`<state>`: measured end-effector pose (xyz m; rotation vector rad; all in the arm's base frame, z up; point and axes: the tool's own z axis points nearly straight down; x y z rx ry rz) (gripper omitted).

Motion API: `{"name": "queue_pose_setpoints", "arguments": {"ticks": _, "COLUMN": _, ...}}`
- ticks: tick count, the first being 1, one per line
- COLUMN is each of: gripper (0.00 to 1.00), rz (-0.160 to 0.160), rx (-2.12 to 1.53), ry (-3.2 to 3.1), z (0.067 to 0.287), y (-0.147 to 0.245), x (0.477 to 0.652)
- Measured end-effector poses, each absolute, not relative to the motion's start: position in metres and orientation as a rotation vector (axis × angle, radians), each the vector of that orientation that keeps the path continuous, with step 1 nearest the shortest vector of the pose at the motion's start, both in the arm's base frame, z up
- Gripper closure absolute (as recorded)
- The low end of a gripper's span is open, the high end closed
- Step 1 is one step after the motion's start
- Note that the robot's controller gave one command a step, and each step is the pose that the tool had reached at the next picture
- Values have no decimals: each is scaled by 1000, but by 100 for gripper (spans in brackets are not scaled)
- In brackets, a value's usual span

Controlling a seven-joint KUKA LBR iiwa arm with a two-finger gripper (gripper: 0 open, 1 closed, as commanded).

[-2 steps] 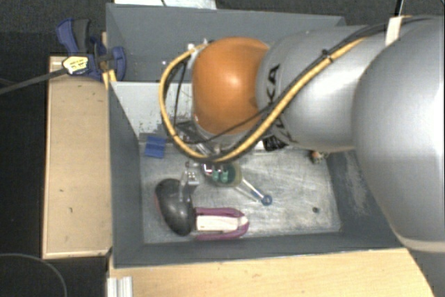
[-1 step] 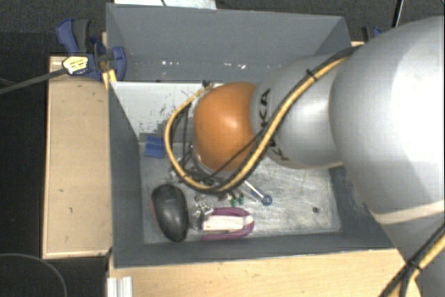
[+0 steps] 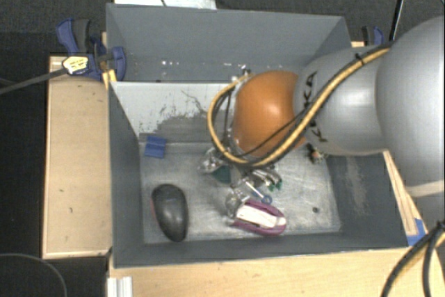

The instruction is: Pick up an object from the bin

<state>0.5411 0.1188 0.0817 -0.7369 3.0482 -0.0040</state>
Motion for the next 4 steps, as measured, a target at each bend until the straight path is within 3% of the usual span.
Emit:
{"name": "queue_pose_setpoints", "arguments": {"ticks": 1, "gripper": 0, "rz": -1, "rx": -652, "ry": 3068, "z": 85, "y": 65, "x": 549}}
{"name": "queue_pose_setpoints", "arguments": {"ticks": 2, "gripper": 0, "rz": 3, "rx": -570, "ry": 3079, "z": 74, "y": -2, "x": 589}}
{"name": "queue_pose_setpoints", "arguments": {"ticks": 3, "gripper": 0, "rz": 5, "rx": -504, "ry": 3091, "z": 73, "y": -57, "x": 584}}
{"name": "queue_pose_setpoints", "arguments": {"ticks": 4, "gripper": 0, "rz": -3, "rx": -1134, "ry": 2912, "z": 74, "y": -45, "x": 572}}
